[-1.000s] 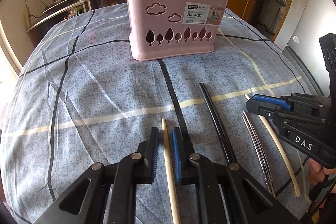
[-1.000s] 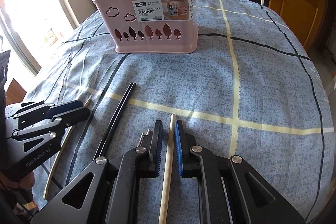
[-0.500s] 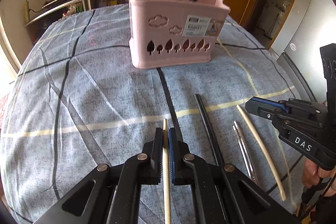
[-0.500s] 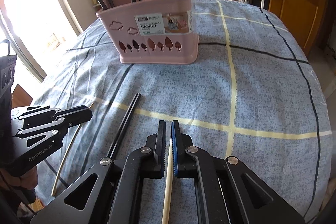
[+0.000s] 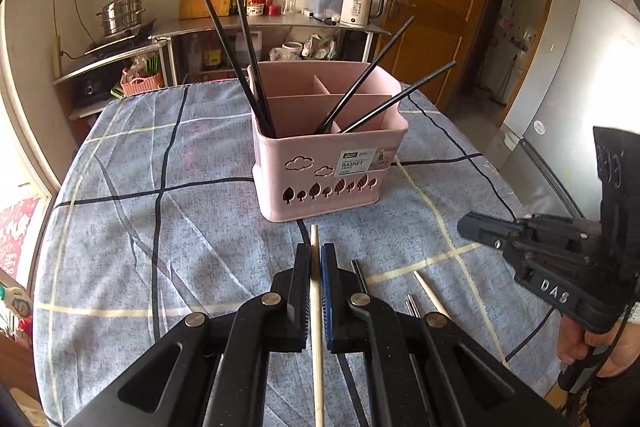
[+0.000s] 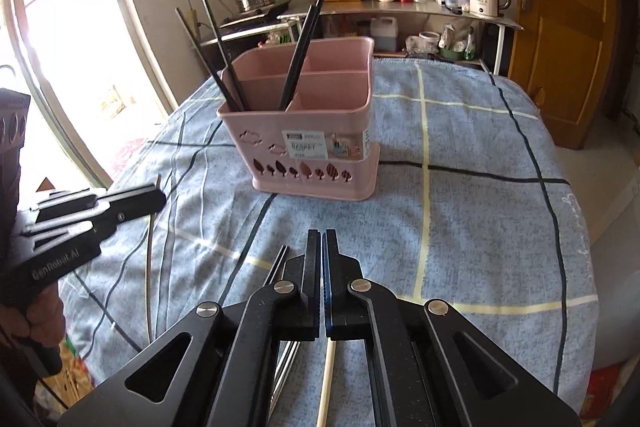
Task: Organize utensils
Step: 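Lift the wooden chopstick with the left tool toward the basket while the right tool carries its wooden chopstick, then lower the wooden chopstick into the basket and open the left tool while the right tool releases its chopstick inside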
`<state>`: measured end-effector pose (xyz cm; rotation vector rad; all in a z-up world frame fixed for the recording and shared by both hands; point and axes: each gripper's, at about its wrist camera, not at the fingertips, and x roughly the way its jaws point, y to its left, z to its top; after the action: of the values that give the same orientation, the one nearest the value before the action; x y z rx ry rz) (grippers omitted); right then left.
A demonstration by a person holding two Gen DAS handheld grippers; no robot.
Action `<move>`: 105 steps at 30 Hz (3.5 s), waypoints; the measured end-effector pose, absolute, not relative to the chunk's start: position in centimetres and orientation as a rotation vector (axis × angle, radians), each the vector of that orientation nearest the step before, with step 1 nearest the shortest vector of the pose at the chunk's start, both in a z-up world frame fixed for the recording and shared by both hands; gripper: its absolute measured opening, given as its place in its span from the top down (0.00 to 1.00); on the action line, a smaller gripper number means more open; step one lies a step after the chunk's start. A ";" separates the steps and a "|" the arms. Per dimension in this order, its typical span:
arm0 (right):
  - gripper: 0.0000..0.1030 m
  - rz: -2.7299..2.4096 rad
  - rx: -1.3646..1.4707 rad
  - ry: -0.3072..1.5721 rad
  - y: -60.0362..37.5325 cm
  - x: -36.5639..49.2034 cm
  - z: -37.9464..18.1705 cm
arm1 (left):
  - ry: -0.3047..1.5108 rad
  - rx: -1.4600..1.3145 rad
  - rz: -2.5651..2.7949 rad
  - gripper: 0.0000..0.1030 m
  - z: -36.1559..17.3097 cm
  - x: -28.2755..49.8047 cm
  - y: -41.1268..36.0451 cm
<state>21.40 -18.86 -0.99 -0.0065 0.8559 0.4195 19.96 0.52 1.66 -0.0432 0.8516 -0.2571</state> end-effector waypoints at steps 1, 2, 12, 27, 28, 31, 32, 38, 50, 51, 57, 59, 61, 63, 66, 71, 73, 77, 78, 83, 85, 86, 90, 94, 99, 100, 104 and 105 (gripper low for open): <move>0.99 0.422 -0.010 0.871 -18.8 21.4 -1.5 | 0.859 -0.049 -0.260 0.95 1.4 19.9 0.6; 0.97 0.422 -0.013 0.889 -18.8 21.3 -2.2 | 0.874 -0.056 -0.262 0.95 1.0 19.7 0.6; 0.91 0.404 -0.052 1.021 -18.3 21.5 -8.3 | 1.005 -0.048 -0.250 0.95 -4.7 20.3 0.2; 0.95 0.401 -0.106 1.054 -17.5 22.1 -8.9 | 1.099 0.033 -0.222 0.95 -7.9 21.5 -1.1; 0.95 0.403 -0.107 1.054 -17.4 22.2 -8.9 | 1.097 0.046 -0.223 0.95 -7.9 21.5 -1.2; 0.95 0.404 -0.106 1.056 -17.4 22.2 -8.8 | 1.098 0.081 -0.221 0.95 -8.0 21.5 -1.6; 0.95 0.406 -0.100 1.053 -17.5 22.2 -8.7 | 1.102 0.082 -0.223 0.95 -7.9 21.5 -1.7; 0.95 0.415 -0.070 0.996 -17.9 22.1 -6.4 | 1.063 0.065 -0.244 0.96 -5.9 21.4 -1.6; 0.95 0.403 -0.018 0.770 -19.7 21.9 2.1 | 0.814 0.024 -0.249 0.96 4.7 21.3 0.4; 0.95 0.402 -0.016 0.751 -19.8 21.9 2.8 | 0.791 0.021 -0.248 0.96 5.6 21.3 0.6; 0.95 0.386 0.001 0.650 -20.2 21.5 5.5 | 0.712 -0.013 -0.238 0.96 8.6 21.3 1.8; 0.95 0.383 0.010 0.634 -20.5 21.2 5.9 | 0.705 -0.023 -0.238 0.96 9.1 21.2 2.1; 0.95 0.376 0.018 0.629 -20.7 20.9 5.9 | 0.709 -0.031 -0.239 0.96 8.9 21.0 2.3; 0.95 0.377 0.023 0.633 -20.8 20.6 5.8 | 0.720 -0.037 -0.241 0.96 8.5 20.6 2.4; 0.95 0.376 0.017 0.638 -21.0 19.8 5.5 | 0.728 -0.043 -0.245 0.96 8.0 19.9 2.4; 0.95 0.368 0.009 0.640 -21.5 18.6 5.4 | 0.726 -0.042 -0.248 0.96 8.1 18.5 2.3; 0.95 0.365 0.007 0.646 -21.8 18.2 5.4 | 0.728 -0.032 -0.243 0.96 8.1 17.9 2.3; 0.95 0.361 -0.004 0.652 -21.9 17.2 5.4 | 0.738 -0.026 -0.247 0.96 8.1 16.9 2.2; 0.95 0.364 -0.005 0.653 -21.9 17.0 5.4 | 0.741 -0.024 -0.247 0.96 8.1 16.7 2.1; 0.95 0.361 0.004 0.646 -22.2 16.5 5.6 | 0.746 -0.028 -0.250 0.96 8.3 16.2 2.2; 0.96 0.363 0.008 0.633 -22.1 16.5 6.0 | 0.743 -0.040 -0.253 0.96 8.6 16.4 2.4; 0.96 0.365 0.009 0.629 -22.0 16.6 6.2 | 0.740 -0.044 -0.254 0.96 8.8 16.4 2.5; 0.96 0.375 0.021 0.607 -21.7 16.9 7.3 | 0.716 -0.066 -0.261 0.96 9.9 16.7 2.9; 0.96 0.397 0.043 0.574 -21.0 17.6 8.7 | 0.684 -0.091 -0.270 0.96 11.6 17.4 3.4; 0.96 0.422 0.055 0.525 -19.5 18.5 10.7 | 0.640 -0.120 -0.272 0.96 14.1 18.9 4.0; 0.96 0.428 0.061 0.513 -19.3 18.8 11.2 | 0.630 -0.127 -0.272 0.96 14.7 19.2 4.2; 0.96 0.440 0.089 0.481 -18.6 20.4 12.7 | 0.601 -0.155 -0.267 0.96 16.6 21.0 4.8; 0.96 0.444 0.100 0.475 -18.5 20.9 13.1 | 0.593 -0.158 -0.265 0.96 17.1 21.6 4.9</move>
<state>20.86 -18.45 13.06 0.1001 0.4753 0.4436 21.62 4.93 17.11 -0.1583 0.5930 -0.2647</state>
